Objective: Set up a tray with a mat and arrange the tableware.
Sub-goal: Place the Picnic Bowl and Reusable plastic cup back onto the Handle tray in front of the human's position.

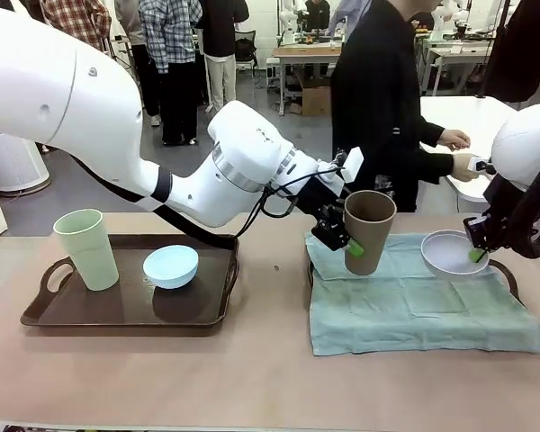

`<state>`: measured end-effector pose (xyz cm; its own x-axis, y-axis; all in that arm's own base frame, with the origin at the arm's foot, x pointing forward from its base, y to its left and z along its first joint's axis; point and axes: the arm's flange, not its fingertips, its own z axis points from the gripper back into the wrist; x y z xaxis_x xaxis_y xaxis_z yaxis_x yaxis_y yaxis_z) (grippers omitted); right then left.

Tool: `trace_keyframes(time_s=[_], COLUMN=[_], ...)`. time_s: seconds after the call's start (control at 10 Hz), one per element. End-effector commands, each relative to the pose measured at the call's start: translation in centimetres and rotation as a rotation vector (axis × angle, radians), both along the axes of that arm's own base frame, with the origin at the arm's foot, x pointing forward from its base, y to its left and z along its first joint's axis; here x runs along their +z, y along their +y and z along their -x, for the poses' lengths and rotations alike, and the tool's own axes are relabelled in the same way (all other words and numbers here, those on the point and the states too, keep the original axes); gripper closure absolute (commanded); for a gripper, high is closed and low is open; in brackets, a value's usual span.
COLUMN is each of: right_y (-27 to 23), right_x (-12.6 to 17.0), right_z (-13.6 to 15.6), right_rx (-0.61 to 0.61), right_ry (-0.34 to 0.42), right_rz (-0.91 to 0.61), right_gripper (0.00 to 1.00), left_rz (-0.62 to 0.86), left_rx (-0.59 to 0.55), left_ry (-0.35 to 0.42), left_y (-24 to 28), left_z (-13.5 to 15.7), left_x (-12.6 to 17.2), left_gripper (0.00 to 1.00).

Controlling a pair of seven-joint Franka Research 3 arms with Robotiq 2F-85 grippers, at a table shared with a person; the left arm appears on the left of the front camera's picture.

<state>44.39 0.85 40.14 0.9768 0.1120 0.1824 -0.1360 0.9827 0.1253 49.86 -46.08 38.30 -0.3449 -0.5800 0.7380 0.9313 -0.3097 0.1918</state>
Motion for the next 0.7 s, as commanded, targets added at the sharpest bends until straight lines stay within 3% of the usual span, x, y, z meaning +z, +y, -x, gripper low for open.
trace_keyframes(time_s=[0.0, 0.6], right_y=[-0.1, -0.9], right_x=[-1.1, -4.9], right_z=[-1.3, -3.7], right_rx=[0.021, 0.039], right_ry=[-0.013, 0.001], right_rz=[-0.043, -0.039], right_gripper=[0.95, 0.95], left_rz=[0.010, 0.079], left_rx=[-0.028, -0.053], left_ry=[-0.030, 0.059], left_y=[-0.8, -0.8], left_z=[-0.7, -2.6], left_x=[-0.5, -2.4], left_gripper=[0.15, 0.15])
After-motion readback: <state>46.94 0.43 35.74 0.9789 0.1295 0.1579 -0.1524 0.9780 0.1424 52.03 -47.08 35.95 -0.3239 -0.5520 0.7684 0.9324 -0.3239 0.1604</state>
